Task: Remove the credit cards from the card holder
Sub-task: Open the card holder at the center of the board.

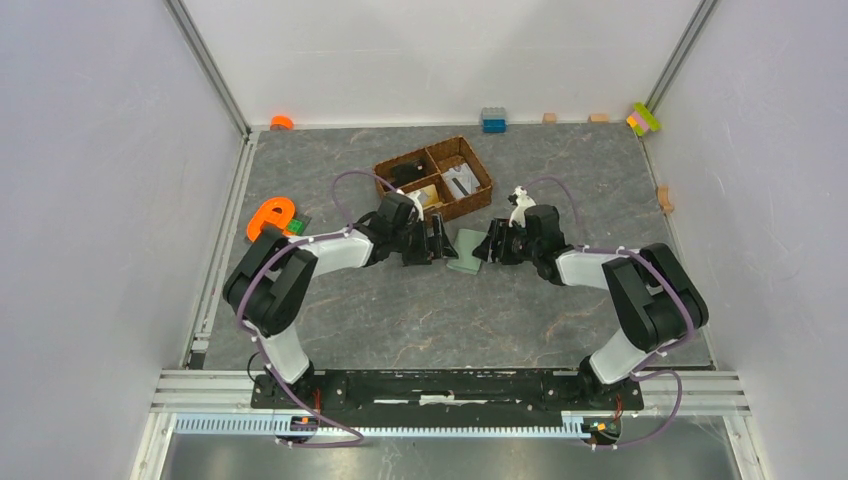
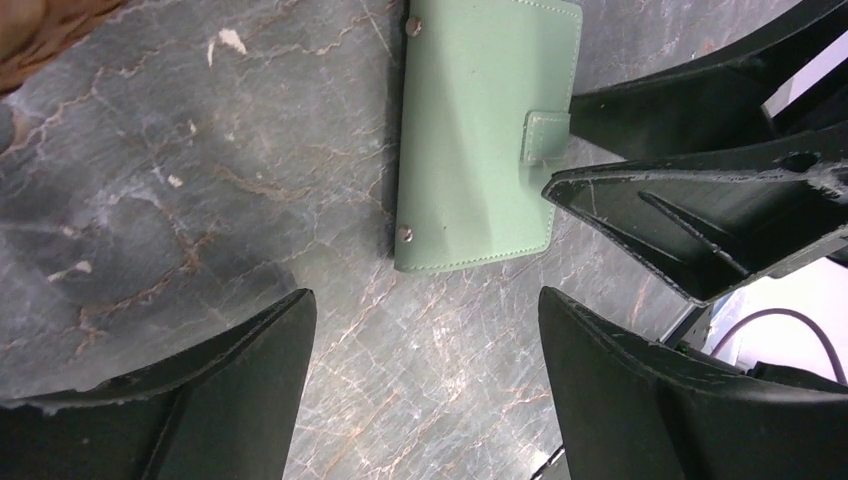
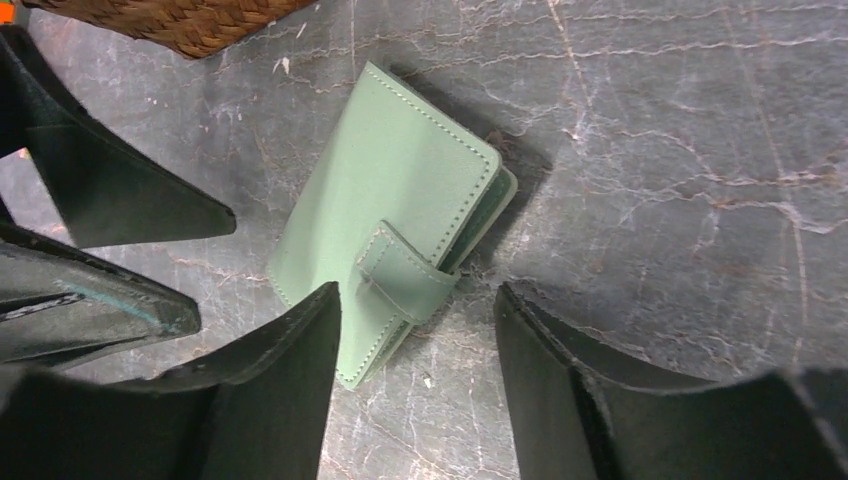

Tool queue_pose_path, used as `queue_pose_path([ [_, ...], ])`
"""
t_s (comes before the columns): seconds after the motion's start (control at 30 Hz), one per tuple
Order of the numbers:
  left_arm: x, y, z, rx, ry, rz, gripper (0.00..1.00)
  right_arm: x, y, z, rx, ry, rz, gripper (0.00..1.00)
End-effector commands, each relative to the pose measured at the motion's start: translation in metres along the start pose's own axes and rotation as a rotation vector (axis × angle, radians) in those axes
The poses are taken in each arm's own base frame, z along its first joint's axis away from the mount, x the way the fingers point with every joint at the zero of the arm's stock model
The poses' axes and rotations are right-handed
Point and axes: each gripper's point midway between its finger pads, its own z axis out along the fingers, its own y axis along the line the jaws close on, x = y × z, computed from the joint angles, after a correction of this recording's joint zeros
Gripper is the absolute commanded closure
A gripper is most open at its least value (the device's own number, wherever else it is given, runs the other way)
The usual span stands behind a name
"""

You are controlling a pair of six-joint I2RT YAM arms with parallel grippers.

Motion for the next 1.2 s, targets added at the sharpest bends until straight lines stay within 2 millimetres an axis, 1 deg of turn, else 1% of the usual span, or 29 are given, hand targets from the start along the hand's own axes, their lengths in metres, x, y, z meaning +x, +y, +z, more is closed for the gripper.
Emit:
queue_pose_path([
  [0.0,-0.005,-0.016,0.006,0.056,0.015,0.052,0.13,-0.01,0.02,0.003,-0.093,-0.022,-0.006,0.4],
  [0.13,-0.003,-0.02,0.007,0.028,0.015,0.092,0.17,-0.011,0.031,0.0,-0.146,-0.026,0.005,0.49],
  [0.17,-0.005,-0.022,0.008,0.025,0.007,0.107,0.18,-0.011,0.035,-0.002,-0.162,-0.027,0.008,0.5],
  [0.2,0.0,-0.02,0.008,0.009,0.026,0.11,0.19,-0.013,0.038,-0.003,-0.176,-0.035,0.011,0.51],
  [0.33,0.005,-0.02,0.014,0.008,0.053,0.114,0.22,-0.014,0.044,-0.009,-0.203,-0.053,0.013,0.54],
  [0.4,0.008,-0.02,0.018,0.014,0.073,0.107,0.25,-0.016,0.048,-0.011,-0.219,-0.057,0.012,0.54],
  [0.47,0.008,-0.02,0.018,-0.004,0.073,0.12,0.29,-0.017,0.048,-0.013,-0.213,-0.066,0.013,0.54],
  [0.5,0.005,-0.017,0.016,-0.042,0.055,0.14,0.3,-0.018,0.045,-0.014,-0.194,-0.074,0.013,0.53],
  [0.6,-0.004,-0.009,0.003,-0.198,-0.015,0.243,0.29,-0.025,0.034,-0.02,-0.122,-0.116,0.014,0.51],
  [0.7,-0.011,-0.014,-0.009,-0.298,-0.08,0.338,0.27,-0.036,0.022,-0.033,-0.06,-0.188,0.028,0.5],
  [0.77,-0.014,-0.017,-0.012,-0.363,-0.115,0.403,0.24,-0.041,0.012,-0.044,-0.027,-0.242,0.053,0.49],
  [0.87,-0.01,-0.025,-0.011,-0.441,-0.133,0.505,0.21,-0.051,-0.002,-0.063,0.023,-0.332,0.084,0.47],
  [0.93,-0.007,-0.034,-0.005,-0.468,-0.136,0.578,0.18,-0.057,-0.009,-0.076,0.056,-0.393,0.099,0.45],
  [1.0,-0.002,-0.039,0.001,-0.482,-0.124,0.607,0.14,-0.062,-0.014,-0.087,0.082,-0.447,0.105,0.44],
  [1.17,-0.006,-0.034,0.011,-0.53,-0.11,0.636,0.02,-0.07,-0.019,-0.108,0.113,-0.55,0.108,0.42],
])
